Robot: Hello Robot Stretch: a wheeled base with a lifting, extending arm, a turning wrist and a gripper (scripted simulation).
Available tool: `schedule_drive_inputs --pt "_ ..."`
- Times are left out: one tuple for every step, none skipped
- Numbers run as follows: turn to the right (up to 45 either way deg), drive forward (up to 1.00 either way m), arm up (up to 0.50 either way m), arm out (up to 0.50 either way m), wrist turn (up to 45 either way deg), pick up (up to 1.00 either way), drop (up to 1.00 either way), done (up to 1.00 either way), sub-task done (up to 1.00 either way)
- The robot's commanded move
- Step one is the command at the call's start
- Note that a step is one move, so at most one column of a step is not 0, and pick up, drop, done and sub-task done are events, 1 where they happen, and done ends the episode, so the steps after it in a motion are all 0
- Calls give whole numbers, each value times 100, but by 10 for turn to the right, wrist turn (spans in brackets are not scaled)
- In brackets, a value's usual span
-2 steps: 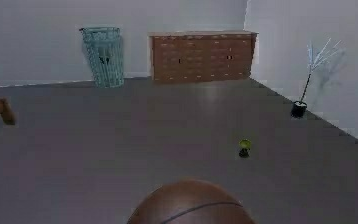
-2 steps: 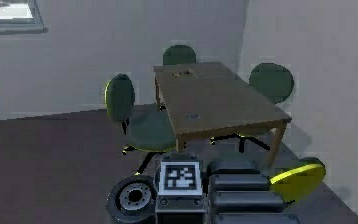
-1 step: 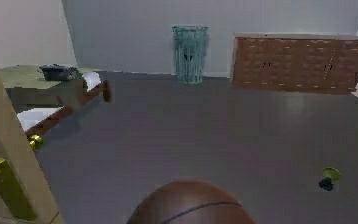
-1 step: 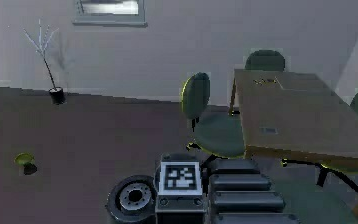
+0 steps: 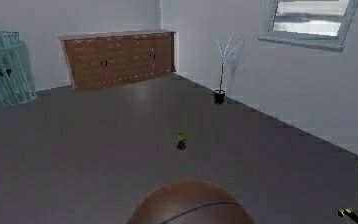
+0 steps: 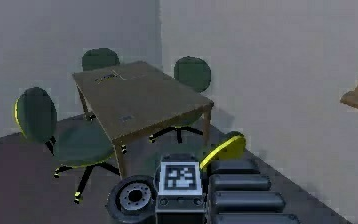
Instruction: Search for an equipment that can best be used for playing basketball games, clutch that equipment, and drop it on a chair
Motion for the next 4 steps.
schedule_drive_inputs --pt "450 0 0 0 0 0 0 0 0" --pt "450 0 0 0 0 0 0 0 0" --pt "60 0 0 0 0 0 0 0 0" --pt "-450 0 0 0 0 0 0 0 0"
